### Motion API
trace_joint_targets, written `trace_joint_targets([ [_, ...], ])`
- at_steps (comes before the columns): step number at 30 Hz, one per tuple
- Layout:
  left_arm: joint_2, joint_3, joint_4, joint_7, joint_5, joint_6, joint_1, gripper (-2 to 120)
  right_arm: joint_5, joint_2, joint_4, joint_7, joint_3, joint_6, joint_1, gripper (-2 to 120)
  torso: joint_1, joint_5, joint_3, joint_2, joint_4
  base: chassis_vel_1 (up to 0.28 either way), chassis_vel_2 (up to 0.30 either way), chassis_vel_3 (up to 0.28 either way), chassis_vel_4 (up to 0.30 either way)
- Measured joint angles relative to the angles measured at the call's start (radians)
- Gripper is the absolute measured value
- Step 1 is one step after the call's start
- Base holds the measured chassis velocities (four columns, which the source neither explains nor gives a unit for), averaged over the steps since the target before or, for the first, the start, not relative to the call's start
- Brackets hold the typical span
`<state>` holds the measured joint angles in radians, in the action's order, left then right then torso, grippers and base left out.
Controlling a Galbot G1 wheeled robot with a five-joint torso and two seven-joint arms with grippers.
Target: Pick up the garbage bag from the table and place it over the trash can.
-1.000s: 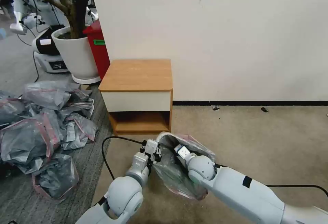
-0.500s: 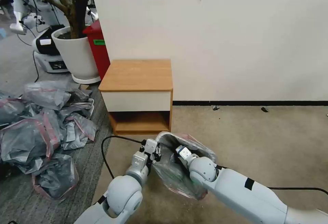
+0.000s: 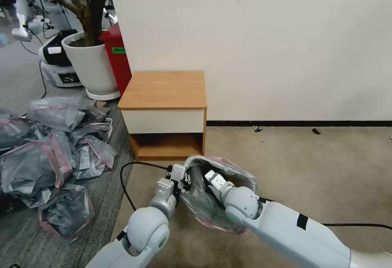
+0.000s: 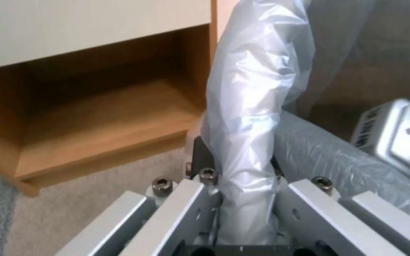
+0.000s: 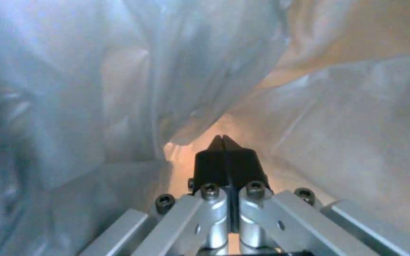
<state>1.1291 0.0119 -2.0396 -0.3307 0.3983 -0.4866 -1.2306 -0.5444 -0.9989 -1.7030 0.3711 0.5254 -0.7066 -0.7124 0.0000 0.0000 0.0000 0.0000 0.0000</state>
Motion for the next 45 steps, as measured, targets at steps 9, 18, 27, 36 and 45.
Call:
trace_joint_targets([
  [9, -0.009, 0.015, -0.002, 0.003, 0.002, 0.002, -0.010, 1, 0.003, 0.046, -0.048, -0.007, -0.031, 0.001, -0.016, 0, 0.000, 0.0000, 0.000, 0.000, 0.0000, 0.000, 0.000, 0.000, 0.000],
  [18, -0.002, 0.039, 0.011, 0.003, 0.013, 0.008, -0.010, 1, 0.002, 0.086, -0.139, -0.010, -0.065, 0.002, -0.050, 0, 0.000, 0.0001, 0.000, 0.000, 0.0000, 0.000, 0.000, 0.000, 0.000],
  [27, 0.020, 0.044, 0.024, -0.055, 0.152, 0.002, -0.005, 1, 0.002, 0.203, -0.366, -0.079, -0.204, 0.008, -0.162, 0, 0.000, 0.0000, 0.000, 0.000, -0.0001, 0.000, 0.000, 0.000, 0.000],
  [36, 0.021, 0.062, -0.012, -0.180, 0.387, -0.034, 0.002, 1, 0.034, 0.311, -0.599, -0.149, -0.540, 0.099, -0.395, 0, 0.000, 0.0001, 0.000, 0.000, -0.0002, 0.000, 0.000, 0.000, 0.000],
  [45, 0.002, 0.114, -0.081, -0.355, 0.649, -0.091, -0.008, 1, 0.148, 0.219, -0.670, -0.202, -0.812, 0.278, -0.562, 0, 0.000, 0.0001, 0.000, 0.000, -0.0001, 0.000, 0.000, 0.000, 0.000],
])
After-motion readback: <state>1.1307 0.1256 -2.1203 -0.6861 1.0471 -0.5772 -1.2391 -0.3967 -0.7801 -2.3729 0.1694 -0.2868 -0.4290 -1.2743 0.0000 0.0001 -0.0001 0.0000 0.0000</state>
